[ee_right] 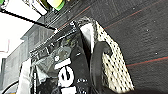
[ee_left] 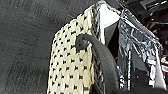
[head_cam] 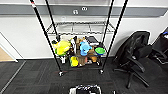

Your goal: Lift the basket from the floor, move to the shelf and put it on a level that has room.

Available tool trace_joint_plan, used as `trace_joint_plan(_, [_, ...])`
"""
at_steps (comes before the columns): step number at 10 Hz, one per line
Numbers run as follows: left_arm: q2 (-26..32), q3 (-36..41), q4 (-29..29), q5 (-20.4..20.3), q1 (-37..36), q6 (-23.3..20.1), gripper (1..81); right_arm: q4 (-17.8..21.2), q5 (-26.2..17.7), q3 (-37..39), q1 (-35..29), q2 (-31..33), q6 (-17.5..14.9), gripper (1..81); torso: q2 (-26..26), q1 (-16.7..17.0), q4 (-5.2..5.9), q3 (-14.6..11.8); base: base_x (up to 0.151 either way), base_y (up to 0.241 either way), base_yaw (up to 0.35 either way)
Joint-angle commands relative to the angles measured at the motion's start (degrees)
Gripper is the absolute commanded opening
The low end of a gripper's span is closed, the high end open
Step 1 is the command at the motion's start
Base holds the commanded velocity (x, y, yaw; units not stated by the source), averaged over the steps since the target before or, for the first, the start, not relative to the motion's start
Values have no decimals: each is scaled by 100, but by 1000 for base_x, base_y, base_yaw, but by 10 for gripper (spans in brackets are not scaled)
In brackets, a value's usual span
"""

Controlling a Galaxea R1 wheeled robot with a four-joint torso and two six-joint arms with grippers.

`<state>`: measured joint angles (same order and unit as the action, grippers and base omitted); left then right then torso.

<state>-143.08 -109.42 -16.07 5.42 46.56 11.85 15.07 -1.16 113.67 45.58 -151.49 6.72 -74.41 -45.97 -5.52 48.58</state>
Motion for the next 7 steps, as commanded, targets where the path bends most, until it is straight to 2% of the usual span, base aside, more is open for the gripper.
trace_joint_plan(1, [139,404,-160,284,-634,-7,10,128,-209,-293,-624,81,154,10,553,356,0,-538,0,0,0])
trace_joint_plan(4, [270,649,-160,284,-634,-7,10,128,-201,-416,-571,178,163,10,1115,728,0,-1098,0,0,0])
trace_joint_plan(7, [446,957,-134,275,-564,-16,10,119,-86,-873,-457,546,163,10,1694,1110,0,-1674,0,0,0])
